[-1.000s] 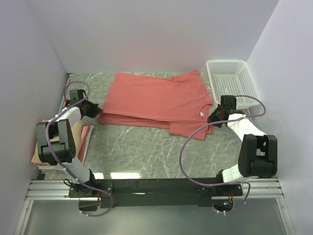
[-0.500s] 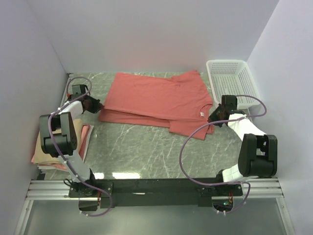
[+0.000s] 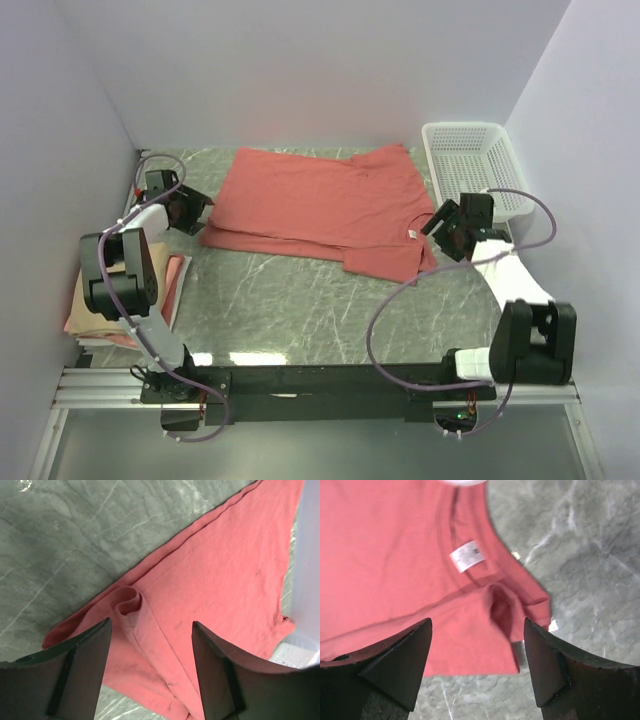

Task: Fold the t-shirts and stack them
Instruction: Fold the tshirt

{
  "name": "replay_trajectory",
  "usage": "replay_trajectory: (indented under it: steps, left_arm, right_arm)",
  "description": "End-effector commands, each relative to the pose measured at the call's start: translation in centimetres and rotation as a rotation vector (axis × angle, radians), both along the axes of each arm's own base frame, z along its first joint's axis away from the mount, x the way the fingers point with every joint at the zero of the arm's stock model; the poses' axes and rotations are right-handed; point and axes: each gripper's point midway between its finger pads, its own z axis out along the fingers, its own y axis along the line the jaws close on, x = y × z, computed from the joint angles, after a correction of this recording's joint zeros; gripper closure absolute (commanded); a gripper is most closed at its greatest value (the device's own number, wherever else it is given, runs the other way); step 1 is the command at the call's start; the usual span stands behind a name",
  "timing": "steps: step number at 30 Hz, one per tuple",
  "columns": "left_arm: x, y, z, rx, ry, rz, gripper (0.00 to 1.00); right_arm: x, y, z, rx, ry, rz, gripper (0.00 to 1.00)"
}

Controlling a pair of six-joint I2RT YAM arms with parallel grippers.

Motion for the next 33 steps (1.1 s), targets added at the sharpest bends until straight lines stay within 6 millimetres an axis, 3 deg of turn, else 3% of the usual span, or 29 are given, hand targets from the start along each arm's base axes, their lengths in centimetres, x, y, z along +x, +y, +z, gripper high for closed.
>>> replay_trajectory:
  steps: [1, 3, 4, 7, 13, 20, 29, 31, 33]
  left_arm:
    - [0.8, 0.8, 4.5, 0.05, -0.105, 0.014, 0.3]
    - [0.1, 0.8, 4.7, 0.049, -0.109, 0.027, 0.31]
    - [-0.2, 0.9, 4.7, 0.049, -0.107, 0.034, 0.3]
    - [-0.9, 1.1, 5.0, 0.063, -0.111, 0.053, 0.3]
    - [-0.6, 0.7, 4.6, 0.036, -0.109, 0.038, 0.31]
    - [-0.6, 0.4, 4.5, 0.02, -0.112, 0.028, 0.32]
    - [-0.2, 0.1, 4.0, 0.005, -0.111, 0.017, 0.33]
    - [-0.2, 0.1, 3.8, 0.002, -0.106, 0.019, 0.33]
    - [-0.1, 0.1, 3.7, 0.003, -0.107, 0.016, 0.33]
  right_arm:
    - [-2.2, 0.9, 0.8, -0.011, -0.037, 0.026, 0.2]
    - [-3.5, 1.7, 0.6, -0.008, -0.044, 0.038, 0.21]
    - [-4.7, 1.8, -0.8, -0.004, -0.018, 0.039, 0.22]
    - [-6.5, 3.1, -2.0, 0.006, -0.012, 0.064, 0.26]
    - [-8.6, 4.5, -4.1, 0.023, 0.022, 0.077, 0.28]
    - [-7.8, 5.5, -6.0, 0.044, 0.051, 0.088, 0.36]
    - [-6.0, 5.4, -6.1, 0.012, 0.039, 0.09, 0.48]
    - [-5.7, 5.4, -6.2, 0.011, 0.041, 0.091, 0.55]
    - [-5.5, 5.6, -6.1, 0.017, 0.038, 0.1, 0.7]
